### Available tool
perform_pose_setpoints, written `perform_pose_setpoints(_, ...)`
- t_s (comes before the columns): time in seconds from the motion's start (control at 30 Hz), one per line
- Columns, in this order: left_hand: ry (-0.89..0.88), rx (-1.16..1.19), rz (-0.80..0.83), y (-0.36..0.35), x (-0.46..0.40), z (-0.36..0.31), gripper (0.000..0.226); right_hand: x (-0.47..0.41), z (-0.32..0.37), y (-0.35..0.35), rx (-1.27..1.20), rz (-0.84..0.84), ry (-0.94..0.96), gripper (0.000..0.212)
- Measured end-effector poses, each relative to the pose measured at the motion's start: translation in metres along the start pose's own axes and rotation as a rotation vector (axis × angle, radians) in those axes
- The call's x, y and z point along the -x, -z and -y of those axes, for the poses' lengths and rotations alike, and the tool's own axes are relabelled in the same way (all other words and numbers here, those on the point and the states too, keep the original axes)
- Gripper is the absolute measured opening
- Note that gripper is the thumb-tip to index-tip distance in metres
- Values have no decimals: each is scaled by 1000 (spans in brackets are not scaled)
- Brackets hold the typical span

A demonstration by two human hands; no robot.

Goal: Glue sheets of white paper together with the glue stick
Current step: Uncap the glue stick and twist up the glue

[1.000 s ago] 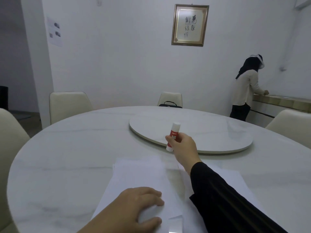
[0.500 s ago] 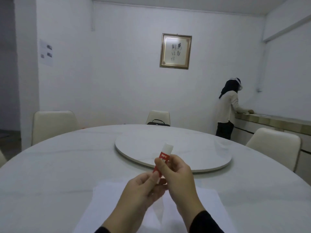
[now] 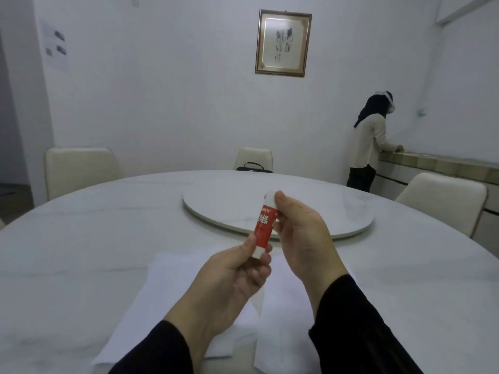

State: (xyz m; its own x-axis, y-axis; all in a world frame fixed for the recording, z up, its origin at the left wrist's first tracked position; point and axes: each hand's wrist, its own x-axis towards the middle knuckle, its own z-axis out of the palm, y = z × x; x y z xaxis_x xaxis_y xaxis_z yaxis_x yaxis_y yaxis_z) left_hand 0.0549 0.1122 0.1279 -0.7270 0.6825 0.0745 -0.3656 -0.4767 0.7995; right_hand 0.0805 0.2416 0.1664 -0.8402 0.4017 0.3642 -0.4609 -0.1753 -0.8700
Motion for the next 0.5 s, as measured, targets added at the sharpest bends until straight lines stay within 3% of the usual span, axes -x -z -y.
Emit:
perform_pose_setpoints(0.1,0,46,6,-1,-1,1,30,0,-3,2,-105,63,-36,32)
perform_pose_setpoints(0.23,-208,-137,-169,-1,-4,5,41,3,-4,-6,122,-135,-21,50)
perform_pose_setpoints(0.37,-352,-438,-199,-1,-4,10,16,5,-4,-13,142,-149,-39,43)
perform_pose_setpoints(0.5,-245,-232,-160,1,-3,4,25,4,0,-8,161,-100,-60,19)
